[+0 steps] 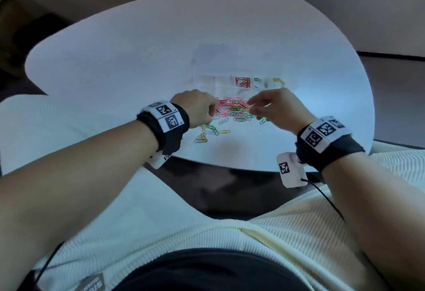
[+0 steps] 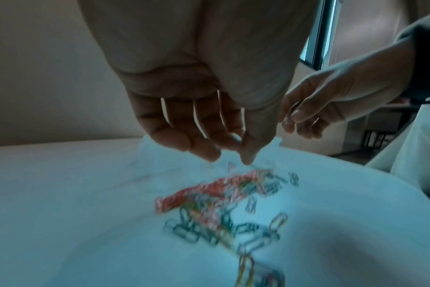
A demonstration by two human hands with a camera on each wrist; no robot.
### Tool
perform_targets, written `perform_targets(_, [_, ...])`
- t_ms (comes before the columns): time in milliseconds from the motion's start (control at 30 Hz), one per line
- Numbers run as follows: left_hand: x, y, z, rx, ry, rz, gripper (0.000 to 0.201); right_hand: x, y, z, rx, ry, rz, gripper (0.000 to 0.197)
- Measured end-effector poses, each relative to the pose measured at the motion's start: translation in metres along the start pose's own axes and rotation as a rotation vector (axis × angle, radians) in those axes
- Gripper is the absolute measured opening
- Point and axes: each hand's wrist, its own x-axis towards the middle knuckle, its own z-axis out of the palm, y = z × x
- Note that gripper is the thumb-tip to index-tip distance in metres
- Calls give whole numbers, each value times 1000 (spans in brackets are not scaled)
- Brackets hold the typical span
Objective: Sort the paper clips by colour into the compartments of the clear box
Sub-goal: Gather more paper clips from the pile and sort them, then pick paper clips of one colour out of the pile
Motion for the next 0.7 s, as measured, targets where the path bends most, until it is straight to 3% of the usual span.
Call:
perform_targets(167, [3,-7,21,106,-72,107,19,6,4,44,-233,-121,-28,15])
perform_targets(400, [19,-1,44,226,-113,232,29,12,47,10,-354,192,291,10])
perform_targets(700, [28,-2,53,133,-133,227,17,20,59,25,-325,189,339,23])
